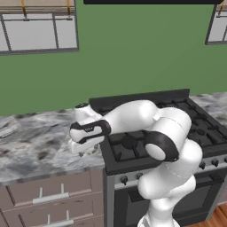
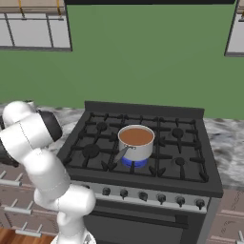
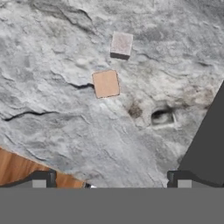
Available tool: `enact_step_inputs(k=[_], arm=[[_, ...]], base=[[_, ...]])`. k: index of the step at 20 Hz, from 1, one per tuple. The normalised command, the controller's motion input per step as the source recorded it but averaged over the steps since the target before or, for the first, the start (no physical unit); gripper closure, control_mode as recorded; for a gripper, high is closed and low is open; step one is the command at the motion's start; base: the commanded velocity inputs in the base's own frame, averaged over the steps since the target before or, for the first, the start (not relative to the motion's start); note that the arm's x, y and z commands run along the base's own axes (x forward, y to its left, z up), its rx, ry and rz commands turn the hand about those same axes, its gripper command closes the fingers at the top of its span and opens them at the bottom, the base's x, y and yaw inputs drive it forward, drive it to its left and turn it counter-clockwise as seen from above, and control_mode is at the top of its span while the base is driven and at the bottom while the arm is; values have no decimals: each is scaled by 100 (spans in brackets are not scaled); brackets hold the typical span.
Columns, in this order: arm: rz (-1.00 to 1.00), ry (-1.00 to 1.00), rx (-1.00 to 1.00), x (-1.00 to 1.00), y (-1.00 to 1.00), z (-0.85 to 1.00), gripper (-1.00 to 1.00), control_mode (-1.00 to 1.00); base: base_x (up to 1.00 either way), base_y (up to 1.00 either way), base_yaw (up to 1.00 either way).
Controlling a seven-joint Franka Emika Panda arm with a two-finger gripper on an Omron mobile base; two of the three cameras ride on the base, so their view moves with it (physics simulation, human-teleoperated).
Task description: Pick up the sugar cube(s) and place them in the saucepan with hot chocolate.
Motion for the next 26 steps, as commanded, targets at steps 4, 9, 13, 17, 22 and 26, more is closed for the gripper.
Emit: enact_step_inputs(k=[4,9,13,17,22,26], arm=[[1,0,-4,23,9,-23,-100,-100],[2,0,-1,24,12,-26,-100,-100],[1,0,0,25,13,-24,-100,-100],[0,0,0,23,16,-11,-100,-100],[0,0,0,23,12,-12,-100,-100],[0,0,0,14,7,-24,-100,-100]], base=[[0,0,0],[0,0,0],[0,0,0],[0,0,0],[0,0,0],[0,0,0]])
